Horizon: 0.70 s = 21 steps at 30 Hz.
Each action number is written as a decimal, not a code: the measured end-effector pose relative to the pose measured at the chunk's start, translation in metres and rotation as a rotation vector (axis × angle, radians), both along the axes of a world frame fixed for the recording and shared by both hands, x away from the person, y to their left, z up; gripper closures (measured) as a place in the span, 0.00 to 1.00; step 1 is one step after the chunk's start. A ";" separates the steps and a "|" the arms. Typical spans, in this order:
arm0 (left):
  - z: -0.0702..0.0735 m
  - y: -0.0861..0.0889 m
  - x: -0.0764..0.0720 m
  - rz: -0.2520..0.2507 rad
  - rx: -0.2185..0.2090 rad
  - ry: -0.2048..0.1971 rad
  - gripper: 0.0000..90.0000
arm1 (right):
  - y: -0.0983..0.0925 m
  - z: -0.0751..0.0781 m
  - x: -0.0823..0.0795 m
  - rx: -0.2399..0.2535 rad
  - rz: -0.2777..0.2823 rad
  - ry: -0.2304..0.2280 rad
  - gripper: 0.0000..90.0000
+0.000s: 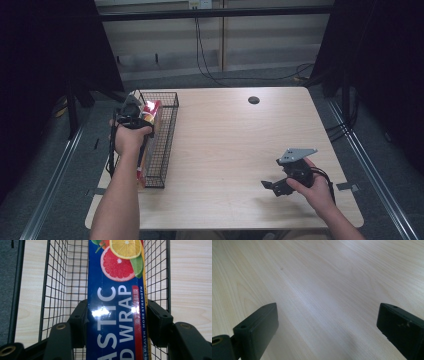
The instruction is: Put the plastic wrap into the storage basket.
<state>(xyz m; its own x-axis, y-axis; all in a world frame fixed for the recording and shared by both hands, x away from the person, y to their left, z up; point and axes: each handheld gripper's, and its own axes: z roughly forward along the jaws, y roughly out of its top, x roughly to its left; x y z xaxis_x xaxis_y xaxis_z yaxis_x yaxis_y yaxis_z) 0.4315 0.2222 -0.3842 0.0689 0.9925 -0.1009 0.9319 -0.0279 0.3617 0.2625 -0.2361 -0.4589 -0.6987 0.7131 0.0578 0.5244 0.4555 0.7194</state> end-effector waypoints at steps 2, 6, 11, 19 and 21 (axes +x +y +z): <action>-0.001 0.002 0.001 -0.014 0.014 0.003 0.49 | 0.000 0.000 0.000 -0.002 -0.002 -0.002 0.04; -0.003 0.003 0.001 -0.009 0.013 0.002 0.49 | 0.000 0.000 0.000 0.001 -0.001 -0.002 0.04; -0.005 0.002 0.002 -0.024 0.017 0.017 0.49 | 0.000 0.000 0.000 0.001 -0.001 -0.002 0.04; -0.009 -0.001 0.004 -0.014 0.011 0.028 0.48 | 0.000 0.000 0.000 0.000 -0.003 -0.002 0.04; -0.010 0.000 0.004 -0.019 0.018 0.030 0.48 | 0.000 0.000 0.000 -0.001 -0.002 -0.002 0.04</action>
<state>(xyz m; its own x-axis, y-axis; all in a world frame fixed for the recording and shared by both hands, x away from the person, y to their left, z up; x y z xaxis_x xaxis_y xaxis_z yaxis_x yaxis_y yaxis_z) 0.4358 0.2219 -0.3941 0.0846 0.9927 -0.0855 0.9415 -0.0516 0.3331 0.2625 -0.2363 -0.4589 -0.6975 0.7144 0.0559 0.5241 0.4553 0.7197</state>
